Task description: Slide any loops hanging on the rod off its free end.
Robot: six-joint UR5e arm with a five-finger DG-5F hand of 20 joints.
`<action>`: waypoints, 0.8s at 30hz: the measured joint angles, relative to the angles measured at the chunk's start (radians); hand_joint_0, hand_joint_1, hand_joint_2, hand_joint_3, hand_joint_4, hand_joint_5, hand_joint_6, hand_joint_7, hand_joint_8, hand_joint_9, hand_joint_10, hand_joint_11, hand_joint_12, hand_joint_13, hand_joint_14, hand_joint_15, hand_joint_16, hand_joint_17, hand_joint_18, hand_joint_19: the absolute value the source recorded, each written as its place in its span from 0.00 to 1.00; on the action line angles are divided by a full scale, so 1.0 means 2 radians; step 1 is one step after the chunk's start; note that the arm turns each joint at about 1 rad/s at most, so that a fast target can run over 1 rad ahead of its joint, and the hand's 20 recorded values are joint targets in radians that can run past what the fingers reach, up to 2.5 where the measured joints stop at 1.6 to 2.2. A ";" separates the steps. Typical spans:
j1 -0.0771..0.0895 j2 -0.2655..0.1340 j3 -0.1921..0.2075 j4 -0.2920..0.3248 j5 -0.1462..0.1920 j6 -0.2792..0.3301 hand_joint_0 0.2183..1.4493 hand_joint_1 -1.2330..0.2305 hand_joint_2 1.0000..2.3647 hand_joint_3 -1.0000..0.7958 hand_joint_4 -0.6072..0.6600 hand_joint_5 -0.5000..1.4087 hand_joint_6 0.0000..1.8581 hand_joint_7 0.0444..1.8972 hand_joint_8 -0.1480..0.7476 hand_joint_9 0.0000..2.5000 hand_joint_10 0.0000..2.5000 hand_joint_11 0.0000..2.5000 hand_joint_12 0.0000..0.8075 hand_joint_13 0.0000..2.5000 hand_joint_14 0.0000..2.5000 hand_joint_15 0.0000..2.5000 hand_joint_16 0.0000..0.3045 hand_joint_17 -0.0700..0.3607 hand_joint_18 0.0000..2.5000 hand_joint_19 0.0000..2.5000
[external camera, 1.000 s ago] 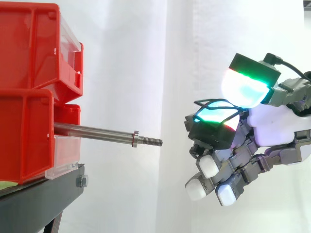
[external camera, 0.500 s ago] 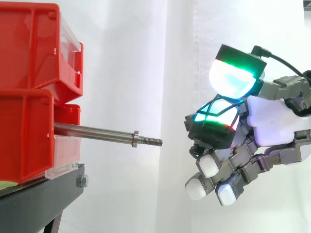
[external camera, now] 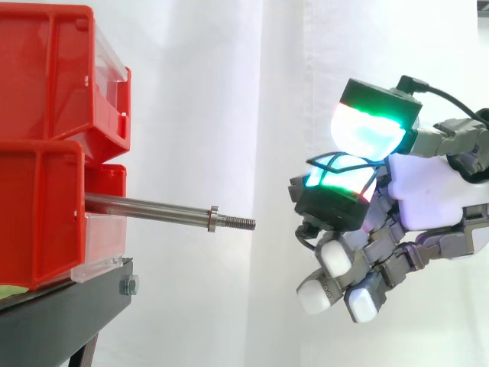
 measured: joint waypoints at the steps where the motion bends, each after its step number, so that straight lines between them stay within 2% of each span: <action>1: 0.000 0.000 0.000 0.000 0.000 0.000 0.31 0.40 0.01 0.41 0.46 0.20 0.37 0.69 0.43 0.38 0.00 0.11 0.36 0.26 0.00 0.02 0.14 0.39 0.28 0.16; 4: 0.000 0.000 0.000 0.000 0.000 0.000 0.31 0.43 0.01 0.43 0.46 0.21 0.35 0.71 0.43 0.38 0.00 0.11 0.36 0.26 0.00 0.02 0.14 0.39 0.28 0.17; 6: 0.000 0.000 0.000 0.000 0.000 0.000 0.32 0.42 0.01 0.47 0.50 0.21 0.32 0.77 0.45 0.35 0.00 0.11 0.37 0.26 0.00 0.02 0.15 0.39 0.28 0.16; 10: 0.000 0.000 0.000 0.000 0.000 0.000 0.33 0.39 0.02 0.49 0.56 0.20 0.33 0.73 0.46 0.34 0.00 0.12 0.38 0.25 0.00 0.02 0.15 0.40 0.27 0.15; 11: 0.000 0.000 0.000 0.000 0.000 0.000 0.35 0.33 0.02 0.52 0.57 0.19 0.35 0.70 0.47 0.34 0.00 0.13 0.38 0.25 0.00 0.02 0.15 0.40 0.28 0.15; 13: 0.000 0.000 0.000 0.000 0.000 0.000 0.36 0.32 0.01 0.50 0.58 0.18 0.37 0.68 0.47 0.33 0.00 0.14 0.38 0.25 0.00 0.02 0.15 0.40 0.28 0.15; 16: 0.000 0.000 0.000 0.000 0.000 0.000 0.35 0.30 0.01 0.40 0.59 0.17 0.39 0.63 0.47 0.33 0.00 0.15 0.39 0.25 0.00 0.02 0.15 0.40 0.28 0.15; 19: 0.000 0.000 0.000 0.000 -0.001 0.000 0.33 0.30 0.00 0.31 0.58 0.18 0.40 0.63 0.47 0.34 0.01 0.15 0.39 0.25 0.00 0.02 0.15 0.40 0.29 0.15; 21: 0.000 0.000 0.000 0.000 -0.001 0.000 0.32 0.39 0.00 0.28 0.54 0.20 0.38 0.66 0.46 0.38 0.00 0.14 0.37 0.27 0.00 0.02 0.15 0.40 0.29 0.16; 24: 0.000 0.000 0.000 0.000 -0.001 0.000 0.32 0.42 0.00 0.28 0.52 0.21 0.37 0.67 0.45 0.39 0.01 0.13 0.36 0.27 0.00 0.02 0.15 0.40 0.30 0.16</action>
